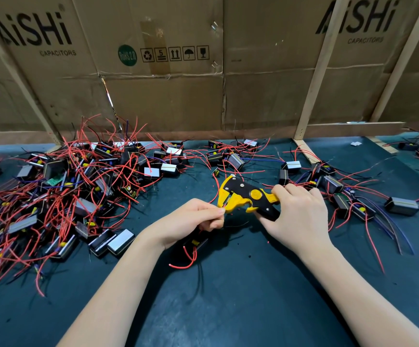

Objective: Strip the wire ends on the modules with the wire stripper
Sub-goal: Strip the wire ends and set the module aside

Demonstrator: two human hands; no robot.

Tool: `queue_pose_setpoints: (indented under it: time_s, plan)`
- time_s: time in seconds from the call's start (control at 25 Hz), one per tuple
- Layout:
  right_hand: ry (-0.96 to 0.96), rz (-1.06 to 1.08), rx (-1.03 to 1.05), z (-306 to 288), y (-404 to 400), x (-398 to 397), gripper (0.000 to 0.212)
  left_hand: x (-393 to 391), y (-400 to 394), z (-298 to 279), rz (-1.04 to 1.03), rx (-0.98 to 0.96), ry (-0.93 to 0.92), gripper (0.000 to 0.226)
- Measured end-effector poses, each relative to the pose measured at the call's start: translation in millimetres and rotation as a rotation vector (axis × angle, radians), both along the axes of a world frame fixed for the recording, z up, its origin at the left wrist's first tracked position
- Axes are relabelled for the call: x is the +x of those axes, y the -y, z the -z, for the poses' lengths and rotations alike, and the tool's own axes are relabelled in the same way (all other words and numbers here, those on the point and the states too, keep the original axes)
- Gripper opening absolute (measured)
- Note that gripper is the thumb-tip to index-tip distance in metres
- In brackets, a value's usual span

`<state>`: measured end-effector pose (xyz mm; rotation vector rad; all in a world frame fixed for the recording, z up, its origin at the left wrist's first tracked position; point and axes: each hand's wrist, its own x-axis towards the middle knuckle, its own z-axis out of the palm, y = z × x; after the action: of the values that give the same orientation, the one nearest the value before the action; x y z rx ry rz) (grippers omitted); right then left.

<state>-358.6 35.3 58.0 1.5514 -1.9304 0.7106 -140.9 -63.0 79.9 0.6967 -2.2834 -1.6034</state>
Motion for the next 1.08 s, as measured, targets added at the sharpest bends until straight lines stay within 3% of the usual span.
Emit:
queue_pose_setpoints:
  time_s: [0.68, 1.08]
  plan:
    - [0.032, -0.024, 0.023, -3.9, -2.0, 3.1, 0.045, -0.4, -4.6, -5.2, -0.006, 0.049, -0.011, 0.045]
    - [-0.007, 0.020, 0.035, -3.4, -1.8, 2.8, 0.047, -3.6, -4.5, -2.0, -0.055, 0.150, -0.059, 0.034]
